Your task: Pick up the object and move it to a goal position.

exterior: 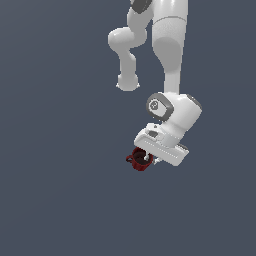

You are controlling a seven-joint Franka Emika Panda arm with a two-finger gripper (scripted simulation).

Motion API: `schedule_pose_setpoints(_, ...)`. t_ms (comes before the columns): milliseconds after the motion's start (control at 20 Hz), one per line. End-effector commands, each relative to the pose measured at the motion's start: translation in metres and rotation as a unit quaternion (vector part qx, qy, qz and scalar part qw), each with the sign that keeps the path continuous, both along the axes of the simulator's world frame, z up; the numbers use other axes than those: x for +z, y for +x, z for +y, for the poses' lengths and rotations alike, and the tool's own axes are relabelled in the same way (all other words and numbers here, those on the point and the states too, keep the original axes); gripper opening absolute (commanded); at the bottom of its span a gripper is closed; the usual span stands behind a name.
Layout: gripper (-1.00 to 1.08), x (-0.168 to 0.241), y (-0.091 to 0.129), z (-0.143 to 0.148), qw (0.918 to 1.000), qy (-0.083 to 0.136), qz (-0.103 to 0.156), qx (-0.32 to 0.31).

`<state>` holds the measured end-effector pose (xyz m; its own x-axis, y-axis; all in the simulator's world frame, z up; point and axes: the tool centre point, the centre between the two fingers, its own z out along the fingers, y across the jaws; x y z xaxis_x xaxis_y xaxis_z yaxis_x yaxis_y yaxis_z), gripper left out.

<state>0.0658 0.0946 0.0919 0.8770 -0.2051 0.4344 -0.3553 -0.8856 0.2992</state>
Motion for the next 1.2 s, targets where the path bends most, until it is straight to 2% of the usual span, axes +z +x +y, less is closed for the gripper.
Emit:
schedule_pose_setpoints(0, -1.0, 0.012, -0.004, 0.001, 1.0, 0.001, -0.002, 0.0)
schedule_pose_setpoints(300, -1.0, 0.05, -0.021, 0.005, 1.0, 0.002, -0.001, 0.0)
schedule_pose_setpoints(1150, -1.0, 0.192, -0.083, 0.02, 1.0, 0.002, 0.0, 0.0)
